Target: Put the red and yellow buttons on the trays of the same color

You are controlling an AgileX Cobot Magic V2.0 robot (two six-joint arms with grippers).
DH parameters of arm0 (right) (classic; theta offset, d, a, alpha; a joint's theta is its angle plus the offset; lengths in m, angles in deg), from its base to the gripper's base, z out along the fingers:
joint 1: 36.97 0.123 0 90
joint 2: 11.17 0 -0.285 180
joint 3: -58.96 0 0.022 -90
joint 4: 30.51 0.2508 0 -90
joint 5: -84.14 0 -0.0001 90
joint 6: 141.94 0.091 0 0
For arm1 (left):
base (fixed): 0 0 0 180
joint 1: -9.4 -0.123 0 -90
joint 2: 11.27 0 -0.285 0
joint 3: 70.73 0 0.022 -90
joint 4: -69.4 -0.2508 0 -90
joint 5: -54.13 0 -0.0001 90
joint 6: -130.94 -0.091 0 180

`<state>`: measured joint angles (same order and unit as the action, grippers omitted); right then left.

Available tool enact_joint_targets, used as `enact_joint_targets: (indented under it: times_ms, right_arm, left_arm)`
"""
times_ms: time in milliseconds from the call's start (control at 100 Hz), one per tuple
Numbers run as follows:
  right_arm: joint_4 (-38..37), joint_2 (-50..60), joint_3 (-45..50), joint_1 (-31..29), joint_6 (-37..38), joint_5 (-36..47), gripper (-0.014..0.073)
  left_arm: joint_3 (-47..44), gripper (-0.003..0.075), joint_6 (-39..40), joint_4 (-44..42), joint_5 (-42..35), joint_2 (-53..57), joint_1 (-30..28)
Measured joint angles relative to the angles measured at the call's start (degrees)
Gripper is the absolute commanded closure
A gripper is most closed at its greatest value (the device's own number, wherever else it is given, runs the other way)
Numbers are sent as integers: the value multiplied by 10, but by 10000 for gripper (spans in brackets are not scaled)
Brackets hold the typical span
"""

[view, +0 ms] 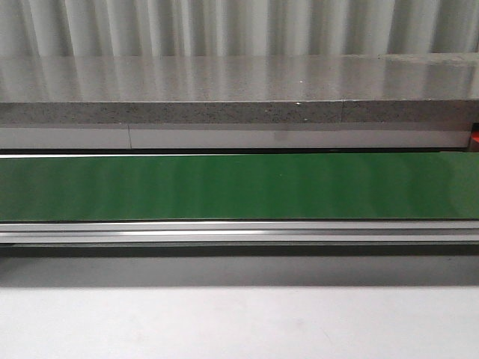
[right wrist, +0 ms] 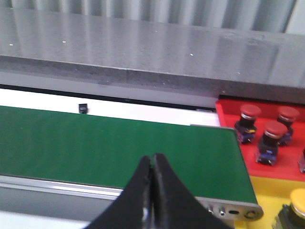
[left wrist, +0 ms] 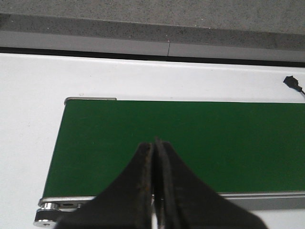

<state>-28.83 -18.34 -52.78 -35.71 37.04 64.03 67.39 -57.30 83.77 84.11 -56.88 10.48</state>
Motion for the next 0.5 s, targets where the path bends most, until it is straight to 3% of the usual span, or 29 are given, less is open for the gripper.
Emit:
enact_joint_targets:
  times_ms: [240, 500]
  right_arm:
    - [-41, 0, 30, -22, 70, 10, 661]
    - [-53, 0, 97, -22, 92, 120, 661]
  left_arm:
    - [0, 740, 0, 0, 0, 0, 0]
    - [0, 740, 0, 0, 1, 0, 0]
